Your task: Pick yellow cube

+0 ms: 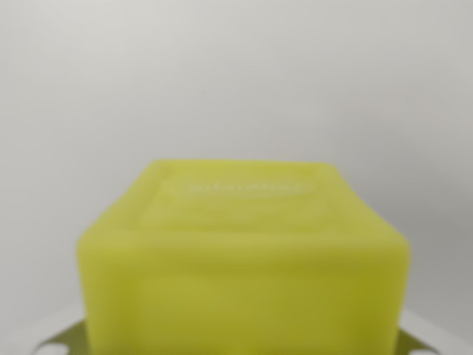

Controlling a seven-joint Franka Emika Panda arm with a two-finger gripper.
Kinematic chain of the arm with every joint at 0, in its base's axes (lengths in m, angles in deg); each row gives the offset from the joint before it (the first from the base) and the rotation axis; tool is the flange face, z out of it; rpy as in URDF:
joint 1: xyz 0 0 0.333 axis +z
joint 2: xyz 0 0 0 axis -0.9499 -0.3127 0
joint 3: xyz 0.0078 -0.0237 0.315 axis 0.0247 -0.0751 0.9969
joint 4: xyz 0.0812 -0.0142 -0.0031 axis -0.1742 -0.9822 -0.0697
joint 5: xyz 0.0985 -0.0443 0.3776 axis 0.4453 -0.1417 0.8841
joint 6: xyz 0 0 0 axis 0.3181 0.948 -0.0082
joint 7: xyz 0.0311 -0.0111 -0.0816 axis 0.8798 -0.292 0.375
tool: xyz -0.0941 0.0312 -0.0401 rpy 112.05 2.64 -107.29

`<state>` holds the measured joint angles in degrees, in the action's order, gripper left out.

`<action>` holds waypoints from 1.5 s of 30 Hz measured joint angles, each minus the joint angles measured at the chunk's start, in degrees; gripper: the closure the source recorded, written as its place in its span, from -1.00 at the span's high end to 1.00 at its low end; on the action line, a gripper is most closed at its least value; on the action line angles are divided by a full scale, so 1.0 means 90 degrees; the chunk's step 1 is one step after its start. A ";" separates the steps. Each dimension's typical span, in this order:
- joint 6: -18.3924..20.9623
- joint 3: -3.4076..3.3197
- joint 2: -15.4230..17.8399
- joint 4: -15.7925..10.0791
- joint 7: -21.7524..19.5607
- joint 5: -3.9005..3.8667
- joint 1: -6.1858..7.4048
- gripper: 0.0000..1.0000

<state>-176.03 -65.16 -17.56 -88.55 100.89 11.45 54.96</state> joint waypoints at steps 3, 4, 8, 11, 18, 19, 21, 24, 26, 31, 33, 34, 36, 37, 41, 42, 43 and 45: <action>0.0098 0.0000 0.0081 0.0017 -0.0006 -0.0009 -0.0001 -1.00; 0.0131 0.0000 0.0109 0.0024 -0.0009 -0.0013 -0.0001 -1.00; 0.0265 0.0000 0.0211 0.0053 -0.0016 -0.0024 -0.0003 -1.00; 0.0365 0.0000 0.0289 0.0078 -0.0022 -0.0032 -0.0003 -1.00; 0.0603 0.0000 0.0457 0.0149 -0.0033 -0.0049 -0.0005 -1.00; 0.0636 0.0000 0.0479 0.0159 -0.0035 -0.0052 -0.0005 -1.00; 0.0706 0.0000 0.0524 0.0181 -0.0038 -0.0057 -0.0005 -1.00; 0.0811 0.0000 0.0593 0.0220 -0.0043 -0.0064 -0.0006 -1.00; 0.0880 0.0000 0.0636 0.0247 -0.0045 -0.0068 -0.0006 -1.00; 0.1057 0.0000 0.0740 0.0319 -0.0052 -0.0079 -0.0007 -1.00; 0.1127 0.0000 0.0780 0.0349 -0.0055 -0.0083 -0.0007 -1.00; 0.1162 0.0000 0.0799 0.0364 -0.0056 -0.0085 -0.0007 -1.00; 0.1228 0.0001 0.0834 0.0395 -0.0057 -0.0088 -0.0007 -1.00; 0.1254 0.0001 0.0848 0.0407 -0.0059 -0.0090 -0.0007 -1.00; 0.1291 0.0001 0.0867 0.0426 -0.0060 -0.0092 -0.0008 -1.00; 0.1292 0.0001 0.0867 0.0426 -0.0060 -0.0092 -0.0008 -1.00; 0.1292 0.0001 0.0867 0.0426 -0.0060 -0.0092 -0.0008 -1.00; 0.1292 0.0001 0.0867 0.0426 -0.0060 -0.0092 -0.0008 -1.00</action>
<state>-164.41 -65.15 -9.76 -84.72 100.35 10.63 54.89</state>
